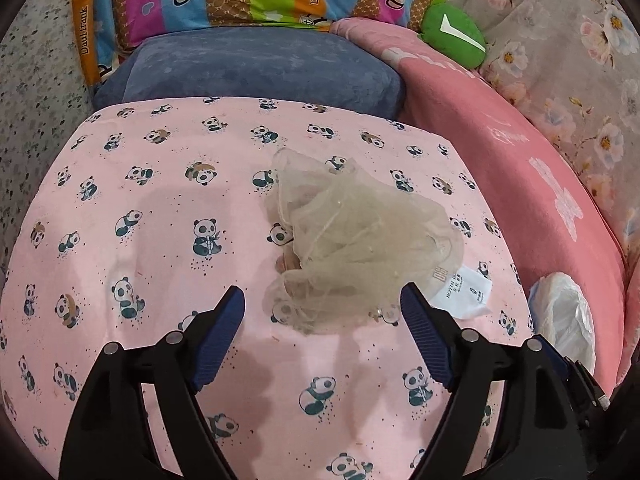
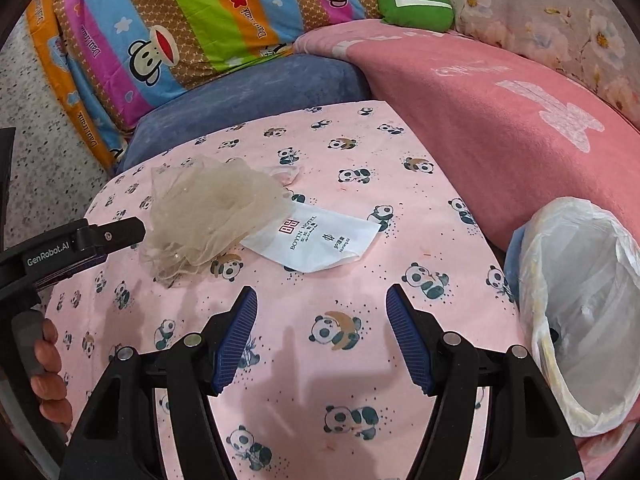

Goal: Collect trash
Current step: 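Move both open tools back over the mesh stocking and tag, then grasp the beige mesh stocking with the left tool while the right tool grasps the white tag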

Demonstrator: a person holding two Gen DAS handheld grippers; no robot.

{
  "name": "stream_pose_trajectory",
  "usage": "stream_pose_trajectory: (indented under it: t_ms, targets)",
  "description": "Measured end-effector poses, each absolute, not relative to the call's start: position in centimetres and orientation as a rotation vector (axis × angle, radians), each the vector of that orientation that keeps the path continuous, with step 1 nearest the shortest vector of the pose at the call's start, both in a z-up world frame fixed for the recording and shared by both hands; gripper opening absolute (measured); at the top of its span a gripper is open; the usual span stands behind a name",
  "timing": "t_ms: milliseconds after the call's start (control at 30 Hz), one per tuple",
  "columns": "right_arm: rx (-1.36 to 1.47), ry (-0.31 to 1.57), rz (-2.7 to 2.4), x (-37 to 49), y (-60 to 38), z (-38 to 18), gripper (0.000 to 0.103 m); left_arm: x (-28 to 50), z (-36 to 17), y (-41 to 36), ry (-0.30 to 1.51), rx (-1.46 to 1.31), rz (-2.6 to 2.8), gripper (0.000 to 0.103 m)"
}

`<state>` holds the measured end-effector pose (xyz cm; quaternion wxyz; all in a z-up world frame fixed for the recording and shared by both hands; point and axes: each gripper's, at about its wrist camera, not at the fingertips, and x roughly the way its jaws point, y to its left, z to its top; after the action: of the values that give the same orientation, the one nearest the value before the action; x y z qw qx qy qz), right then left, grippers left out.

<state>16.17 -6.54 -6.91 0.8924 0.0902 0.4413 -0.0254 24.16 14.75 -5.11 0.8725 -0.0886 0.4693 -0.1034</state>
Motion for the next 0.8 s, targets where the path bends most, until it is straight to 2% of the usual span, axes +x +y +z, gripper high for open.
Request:
stream_pose_trajectory:
  t_ms: [167, 233, 333, 400, 433, 500, 567, 633, 667, 767, 800]
  targets:
    - [0.211, 0.938, -0.078, 18.7, -7.0, -8.5, 0.065, 26.6, -6.4, 14.6, 1.002, -0.205, -0.229, 0.076]
    - [0.226, 0.949, -0.084, 19.5, -7.3, -9.1, 0.065, 27.1, -6.8, 14.4, 1.006, -0.212, -0.238, 0.072]
    - [0.242, 0.964, -0.097, 20.6, -7.6, -10.0, 0.065, 27.8, -7.4, 13.9, 1.027, -0.219, -0.267, 0.056]
    - [0.257, 0.974, -0.102, 21.1, -7.9, -10.6, 0.065, 28.0, -7.8, 13.6, 1.036, -0.221, -0.285, 0.032]
    - [0.265, 0.981, -0.098, 21.2, -8.0, -10.8, 0.064, 28.0, -8.0, 13.5, 1.042, -0.219, -0.290, 0.026]
    - [0.279, 0.985, -0.093, 21.3, -8.0, -11.2, 0.053, 28.0, -8.2, 13.4, 1.051, -0.220, -0.302, 0.011]
    - [0.289, 0.992, -0.084, 21.3, -8.1, -11.6, 0.042, 27.6, -8.2, 13.3, 1.045, -0.218, -0.305, 0.009]
    - [0.291, 0.983, -0.083, 21.0, -8.2, -11.6, 0.027, 27.3, -7.9, 13.3, 1.033, -0.214, -0.309, 0.007]
    - [0.300, 0.990, -0.073, 20.9, -8.2, -11.7, 0.013, 27.0, -7.8, 13.3, 1.030, -0.212, -0.311, 0.007]
    - [0.314, 0.992, -0.067, 20.4, -8.3, -11.6, 0.001, 26.3, -7.1, 13.2, 1.022, -0.214, -0.318, 0.006]
    - [0.314, 0.988, -0.064, 20.2, -8.3, -11.5, 0.000, 25.9, -6.8, 13.1, 1.017, -0.213, -0.320, 0.006]
